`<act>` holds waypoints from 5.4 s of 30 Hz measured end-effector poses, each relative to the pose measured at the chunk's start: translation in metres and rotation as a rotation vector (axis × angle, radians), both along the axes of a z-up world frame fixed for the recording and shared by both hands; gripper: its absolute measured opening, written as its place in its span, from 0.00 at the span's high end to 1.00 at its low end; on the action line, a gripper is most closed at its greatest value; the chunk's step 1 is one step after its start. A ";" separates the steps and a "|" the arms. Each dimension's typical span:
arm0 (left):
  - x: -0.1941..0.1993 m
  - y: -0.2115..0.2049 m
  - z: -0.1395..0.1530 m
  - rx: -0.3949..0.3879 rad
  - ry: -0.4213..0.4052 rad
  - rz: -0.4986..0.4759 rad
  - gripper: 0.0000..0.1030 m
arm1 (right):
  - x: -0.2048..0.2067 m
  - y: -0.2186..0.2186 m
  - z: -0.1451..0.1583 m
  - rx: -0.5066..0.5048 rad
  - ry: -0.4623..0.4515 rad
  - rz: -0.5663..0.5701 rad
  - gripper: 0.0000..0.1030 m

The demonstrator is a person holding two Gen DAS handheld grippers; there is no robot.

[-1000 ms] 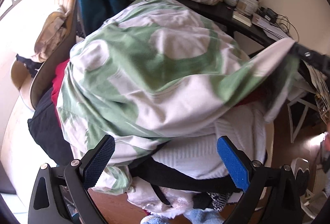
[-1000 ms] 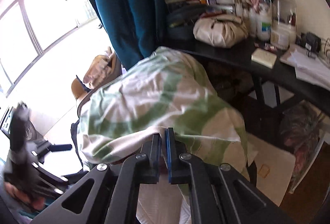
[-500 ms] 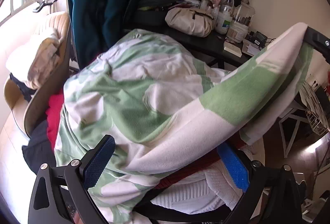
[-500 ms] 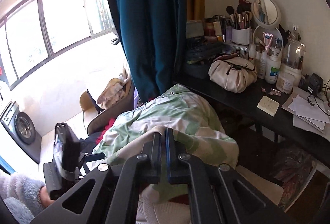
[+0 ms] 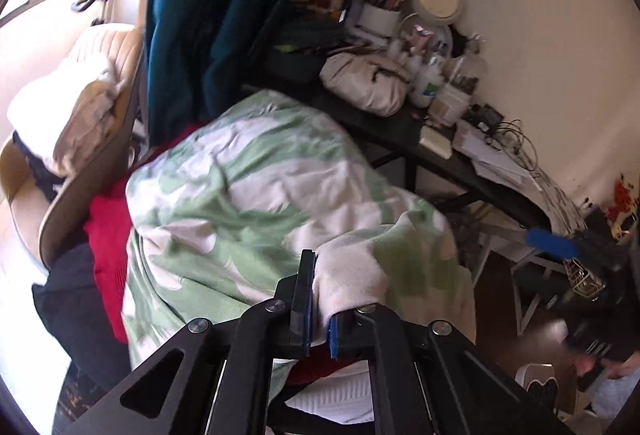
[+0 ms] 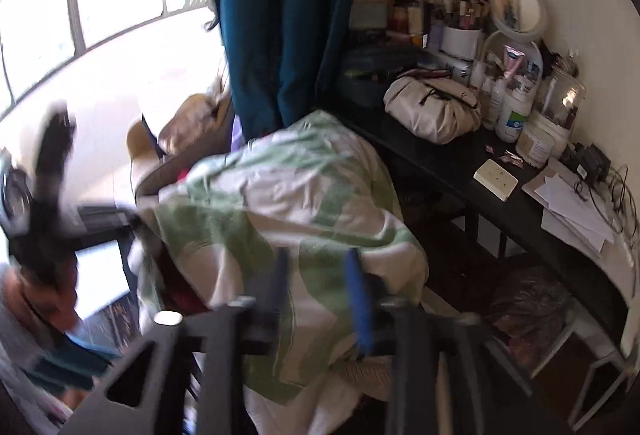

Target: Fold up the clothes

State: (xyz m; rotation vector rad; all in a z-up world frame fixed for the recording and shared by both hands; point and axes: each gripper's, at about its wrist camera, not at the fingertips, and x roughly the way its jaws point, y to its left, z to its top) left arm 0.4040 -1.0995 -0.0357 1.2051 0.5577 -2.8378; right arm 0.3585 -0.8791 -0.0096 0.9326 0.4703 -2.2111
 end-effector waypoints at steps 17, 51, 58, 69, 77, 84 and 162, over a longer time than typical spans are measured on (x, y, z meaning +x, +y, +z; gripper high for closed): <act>0.055 0.011 0.079 -0.020 0.143 -0.170 0.97 | 0.020 -0.121 -0.042 0.227 0.355 0.364 0.15; 0.087 -0.118 -0.019 0.168 -0.062 0.259 0.66 | 0.005 0.056 -0.102 0.294 -0.199 -0.363 0.33; 0.074 -0.107 -0.032 0.145 -0.110 0.184 0.66 | 0.068 0.043 -0.138 0.350 -0.364 -0.245 0.33; 0.100 -0.146 -0.040 0.129 -0.122 0.279 0.66 | 0.094 -0.133 -0.107 0.227 -0.099 0.117 0.32; 0.130 -0.179 -0.043 0.070 -0.128 0.380 0.66 | 0.082 -0.185 -0.148 0.380 -0.002 0.040 0.63; 0.115 -0.181 -0.047 0.050 -0.107 0.362 0.62 | 0.060 -0.122 -0.045 0.083 -0.054 -0.110 0.96; 0.077 0.207 0.348 -0.134 1.055 -0.095 0.99 | 0.087 0.273 0.253 -0.407 0.429 -0.516 0.96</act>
